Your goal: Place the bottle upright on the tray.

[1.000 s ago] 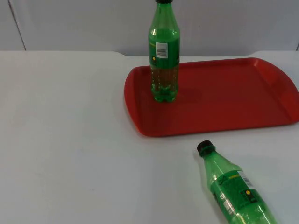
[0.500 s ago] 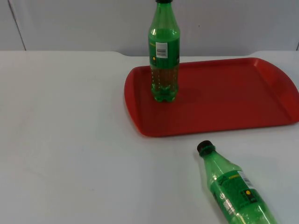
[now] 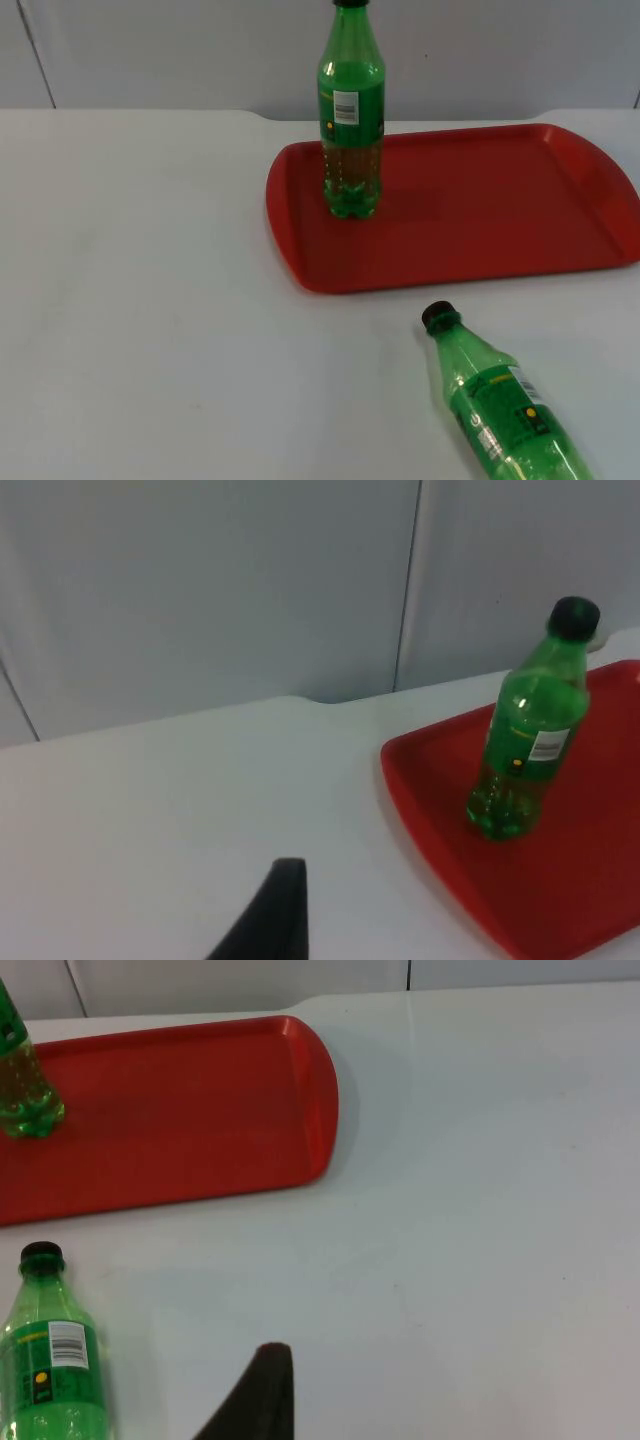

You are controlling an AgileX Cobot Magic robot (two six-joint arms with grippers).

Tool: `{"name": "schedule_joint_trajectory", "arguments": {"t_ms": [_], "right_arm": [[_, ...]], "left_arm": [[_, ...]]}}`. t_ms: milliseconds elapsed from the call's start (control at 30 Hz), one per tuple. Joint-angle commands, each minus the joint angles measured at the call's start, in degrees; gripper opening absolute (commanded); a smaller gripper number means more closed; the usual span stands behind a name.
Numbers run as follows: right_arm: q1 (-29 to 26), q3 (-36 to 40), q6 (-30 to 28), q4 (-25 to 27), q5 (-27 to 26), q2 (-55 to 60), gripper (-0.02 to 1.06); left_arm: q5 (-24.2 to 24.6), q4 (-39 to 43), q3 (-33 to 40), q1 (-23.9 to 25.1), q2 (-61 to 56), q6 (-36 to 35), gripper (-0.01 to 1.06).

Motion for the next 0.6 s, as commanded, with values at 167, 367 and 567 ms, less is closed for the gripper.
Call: {"name": "schedule_joint_trajectory", "arguments": {"t_ms": [167,367,567], "right_arm": [[-0.5,0.4,-0.3,0.2,-0.1,-0.2,1.05],[-0.5,0.4,-0.3,0.2,-0.1,-0.2,1.05],[-0.5,0.4,-0.3,0.2,-0.1,-0.2,1.05]], "left_arm": [[-3.0,-1.3,5.5,0.0,-7.8,0.2,1.05],[-1.4,-2.5,9.6,0.0,-16.5,0.2,1.05],[2.7,-3.3,13.0,0.0,-26.2,0.2,1.05]]}}
